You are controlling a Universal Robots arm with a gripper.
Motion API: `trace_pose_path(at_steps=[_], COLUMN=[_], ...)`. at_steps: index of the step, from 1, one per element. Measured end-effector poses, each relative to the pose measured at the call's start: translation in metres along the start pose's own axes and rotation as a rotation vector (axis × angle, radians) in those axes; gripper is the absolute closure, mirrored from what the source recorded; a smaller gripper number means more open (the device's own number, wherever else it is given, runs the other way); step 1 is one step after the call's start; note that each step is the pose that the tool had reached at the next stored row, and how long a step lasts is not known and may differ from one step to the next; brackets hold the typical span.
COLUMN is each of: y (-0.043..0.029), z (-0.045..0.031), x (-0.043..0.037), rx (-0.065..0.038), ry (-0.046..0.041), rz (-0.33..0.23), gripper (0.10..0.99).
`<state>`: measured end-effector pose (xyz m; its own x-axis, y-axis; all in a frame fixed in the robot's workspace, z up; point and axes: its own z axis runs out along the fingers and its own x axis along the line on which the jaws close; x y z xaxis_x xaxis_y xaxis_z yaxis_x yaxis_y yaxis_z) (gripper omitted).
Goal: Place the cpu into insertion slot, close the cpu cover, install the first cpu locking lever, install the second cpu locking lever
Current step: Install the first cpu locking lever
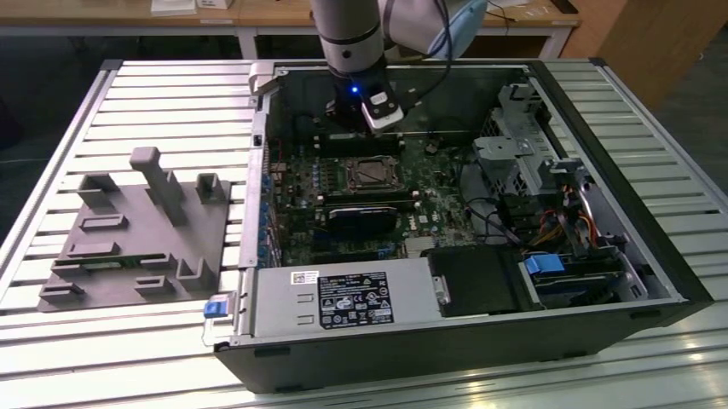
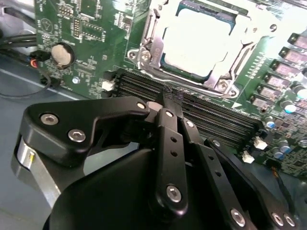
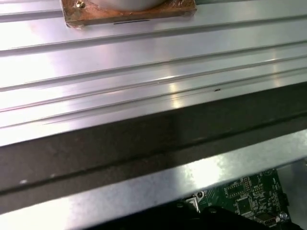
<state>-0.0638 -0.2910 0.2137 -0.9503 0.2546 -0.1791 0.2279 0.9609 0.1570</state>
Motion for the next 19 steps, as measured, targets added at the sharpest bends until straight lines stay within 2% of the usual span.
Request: trace_pose_path(at_steps=[3,8,14,16,19], y=[-0.0007,-0.0029,-0.0065,-0.0068,-0.0073], z=[0.0001,-0.0002,-0.0005,-0.0006,-0.0006], x=[-0.0002,-0.0009,-0.0018,-0.0019,-0.0020], rx=[0.015,0.037,0.050,0.069,0.105], ry=[0.0062,0.0109,0.0089,0.0077,0.0041], rz=[0.002,0.005,0.009,0.007,0.004], gripper=[0.984,0.984,0.984,0.984,0.984])
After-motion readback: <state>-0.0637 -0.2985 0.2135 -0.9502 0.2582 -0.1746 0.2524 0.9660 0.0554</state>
